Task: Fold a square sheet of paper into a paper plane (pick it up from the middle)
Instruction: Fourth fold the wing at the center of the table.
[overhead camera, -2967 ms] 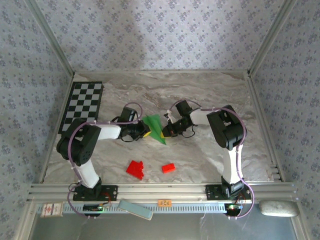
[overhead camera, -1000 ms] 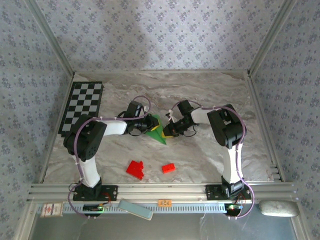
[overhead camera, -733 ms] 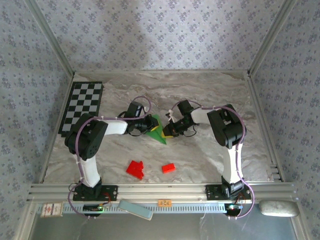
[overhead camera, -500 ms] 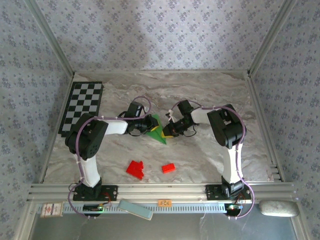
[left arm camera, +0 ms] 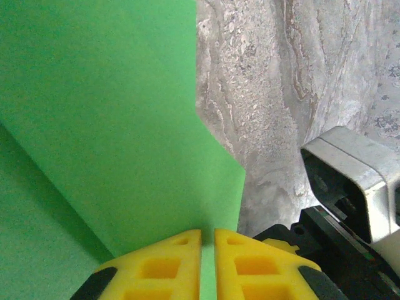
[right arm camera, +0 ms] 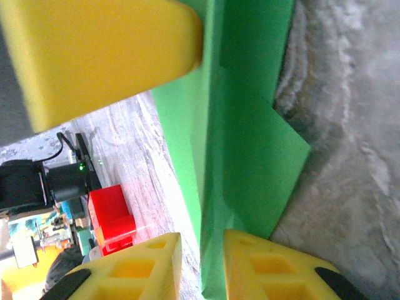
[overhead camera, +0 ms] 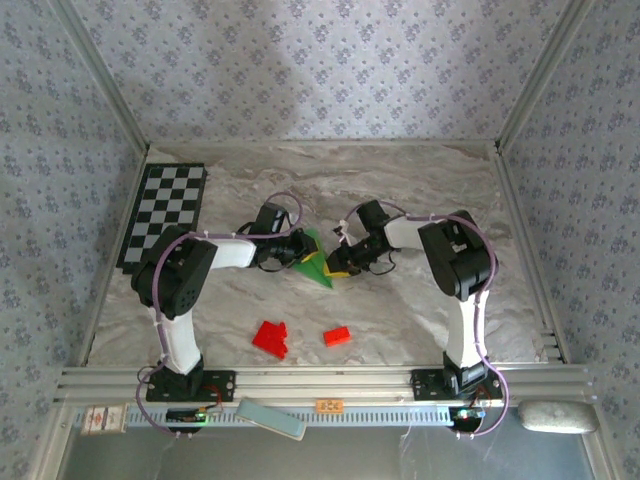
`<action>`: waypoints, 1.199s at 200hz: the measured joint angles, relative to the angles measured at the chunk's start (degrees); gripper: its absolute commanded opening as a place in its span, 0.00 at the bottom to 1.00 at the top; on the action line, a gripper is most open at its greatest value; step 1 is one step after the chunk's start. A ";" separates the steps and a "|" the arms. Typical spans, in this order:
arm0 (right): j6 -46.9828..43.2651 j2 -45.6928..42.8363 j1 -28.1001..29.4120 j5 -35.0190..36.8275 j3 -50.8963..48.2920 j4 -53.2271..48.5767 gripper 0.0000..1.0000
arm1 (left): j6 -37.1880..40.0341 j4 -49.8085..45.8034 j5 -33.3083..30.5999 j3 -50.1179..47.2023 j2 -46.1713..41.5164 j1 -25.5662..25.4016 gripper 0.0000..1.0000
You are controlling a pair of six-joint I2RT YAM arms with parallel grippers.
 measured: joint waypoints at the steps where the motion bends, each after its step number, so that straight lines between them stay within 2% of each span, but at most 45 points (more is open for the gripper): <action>1: 0.04 -0.04 0.00 0.07 0.00 -0.02 0.28 | 0.00 0.00 0.00 0.00 0.00 0.00 0.13; 94: 6.93 -9.42 -1.07 11.37 -6.47 2.47 0.26 | -0.17 -0.02 0.00 0.07 0.07 0.00 0.13; 130: 9.20 -12.09 0.74 13.99 -7.23 5.51 0.26 | -0.17 0.00 0.02 0.11 0.26 0.00 0.13; 180: 11.04 -11.72 3.74 18.69 -6.32 5.84 0.29 | -0.17 -0.02 0.02 0.42 0.26 0.00 0.13; 240: 11.04 -6.69 5.62 19.37 -2.32 5.86 0.27 | -0.20 -0.02 0.02 0.42 0.26 0.00 0.12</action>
